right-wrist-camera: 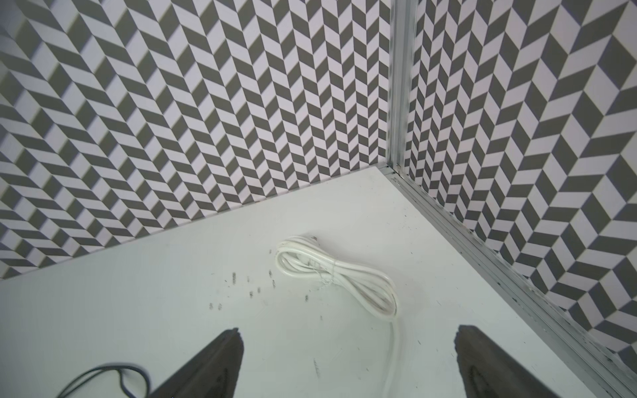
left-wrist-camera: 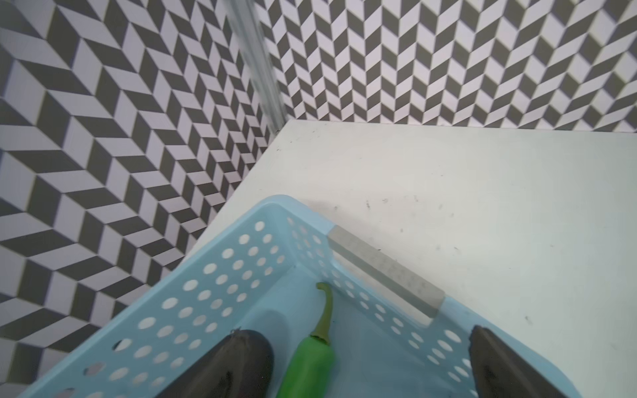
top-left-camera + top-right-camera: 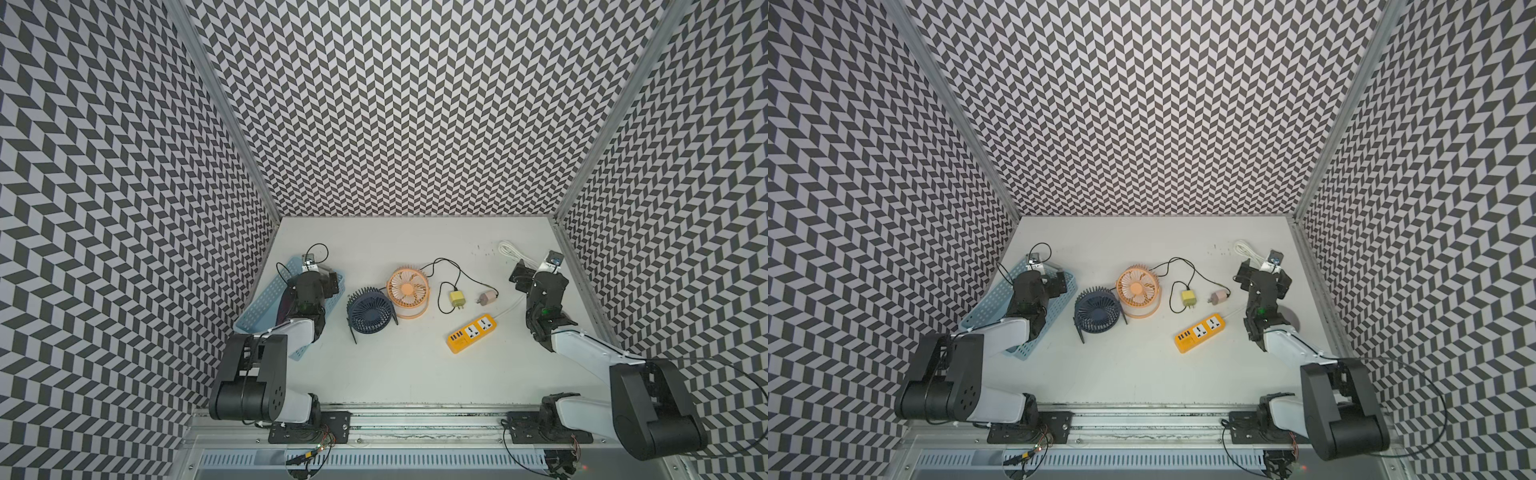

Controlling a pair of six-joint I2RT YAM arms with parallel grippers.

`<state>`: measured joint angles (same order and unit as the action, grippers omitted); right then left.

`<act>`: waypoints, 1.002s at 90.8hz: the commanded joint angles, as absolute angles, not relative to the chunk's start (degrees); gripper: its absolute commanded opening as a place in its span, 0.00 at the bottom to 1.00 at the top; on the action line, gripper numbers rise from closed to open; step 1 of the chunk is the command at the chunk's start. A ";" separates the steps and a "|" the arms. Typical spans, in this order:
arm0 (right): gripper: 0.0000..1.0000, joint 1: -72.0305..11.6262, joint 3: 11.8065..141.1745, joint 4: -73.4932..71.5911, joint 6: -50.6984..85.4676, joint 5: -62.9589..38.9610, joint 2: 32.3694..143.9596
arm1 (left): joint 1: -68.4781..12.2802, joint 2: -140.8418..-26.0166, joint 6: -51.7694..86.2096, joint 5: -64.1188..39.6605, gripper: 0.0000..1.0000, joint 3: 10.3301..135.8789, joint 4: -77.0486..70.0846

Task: Unplug the desk fan from the power strip
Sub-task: Reset both arms

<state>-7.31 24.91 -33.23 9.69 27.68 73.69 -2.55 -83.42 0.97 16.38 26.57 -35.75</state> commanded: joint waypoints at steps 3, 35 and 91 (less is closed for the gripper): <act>1.00 -7.03 20.36 -47.71 6.92 29.71 75.17 | -3.74 -86.16 -0.18 12.84 0.99 20.01 -59.22; 1.00 -7.05 16.37 -66.85 4.24 28.24 84.57 | -2.07 -89.28 0.10 7.87 1.00 14.33 -71.86; 1.00 -5.74 12.21 -73.99 1.40 18.73 88.19 | -1.49 -89.17 1.65 9.51 1.00 15.44 -69.22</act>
